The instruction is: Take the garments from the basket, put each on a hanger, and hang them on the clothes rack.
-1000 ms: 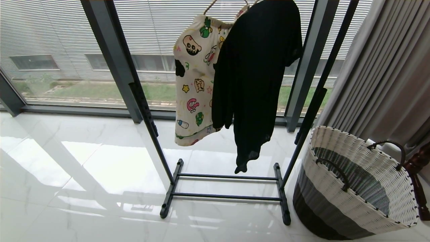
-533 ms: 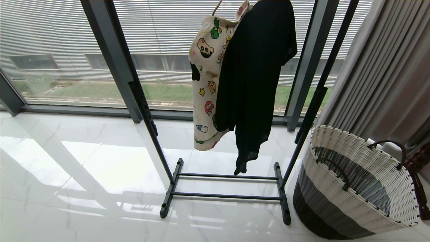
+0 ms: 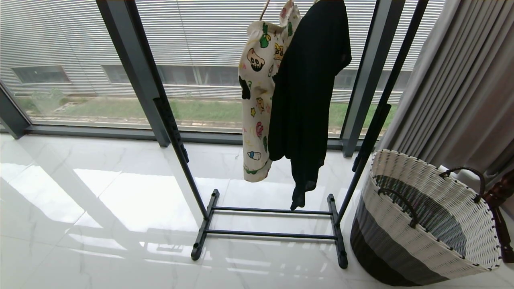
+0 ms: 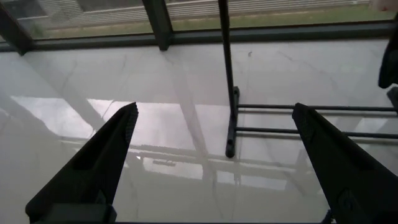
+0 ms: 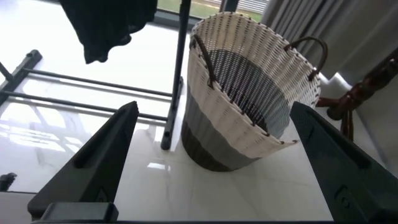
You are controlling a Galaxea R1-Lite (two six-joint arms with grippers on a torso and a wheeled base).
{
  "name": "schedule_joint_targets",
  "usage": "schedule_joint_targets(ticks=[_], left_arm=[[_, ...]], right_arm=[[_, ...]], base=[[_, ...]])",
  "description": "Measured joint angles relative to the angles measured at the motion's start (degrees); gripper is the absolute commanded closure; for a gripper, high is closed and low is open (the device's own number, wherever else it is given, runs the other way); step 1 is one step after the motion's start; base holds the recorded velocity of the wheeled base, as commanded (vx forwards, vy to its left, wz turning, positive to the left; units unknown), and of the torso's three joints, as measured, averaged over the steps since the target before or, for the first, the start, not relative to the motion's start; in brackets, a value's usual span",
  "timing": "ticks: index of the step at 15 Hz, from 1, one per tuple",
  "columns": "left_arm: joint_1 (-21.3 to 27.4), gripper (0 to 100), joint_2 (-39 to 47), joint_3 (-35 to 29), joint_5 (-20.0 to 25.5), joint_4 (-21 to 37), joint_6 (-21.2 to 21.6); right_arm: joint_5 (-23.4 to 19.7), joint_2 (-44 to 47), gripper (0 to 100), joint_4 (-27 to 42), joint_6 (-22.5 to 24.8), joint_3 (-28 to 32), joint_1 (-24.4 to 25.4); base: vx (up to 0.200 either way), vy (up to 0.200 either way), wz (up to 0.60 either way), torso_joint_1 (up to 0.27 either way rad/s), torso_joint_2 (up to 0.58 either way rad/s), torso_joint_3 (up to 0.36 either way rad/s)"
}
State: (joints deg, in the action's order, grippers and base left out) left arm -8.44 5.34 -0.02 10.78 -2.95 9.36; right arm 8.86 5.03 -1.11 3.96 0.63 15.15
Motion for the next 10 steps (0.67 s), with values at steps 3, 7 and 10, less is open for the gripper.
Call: schedule_joint_targets(ticks=[3,7,10], left_arm=[[2.29,0,0.17,0.0,3.21,0.27,-5.62],[6.31,0,0.0,0.02,3.28,0.28,-6.06],[7.69,0,-3.33,0.02,-2.3,0.3,-6.35]], right_arm=[[-1.21,-0.57,0,0.18,1.15,0.13,1.02],[-1.48,0.72,0,0.67,2.79,0.51,1.16],[-1.26,1.85,0,1.21,-0.68,0.6,0.26]], base=[[0.0,0.0,0.0,0.0,0.0,0.0],[0.0,0.0,0.0,0.0,0.0,0.0],[0.0,0.0,0.0,0.0,0.0,0.0]])
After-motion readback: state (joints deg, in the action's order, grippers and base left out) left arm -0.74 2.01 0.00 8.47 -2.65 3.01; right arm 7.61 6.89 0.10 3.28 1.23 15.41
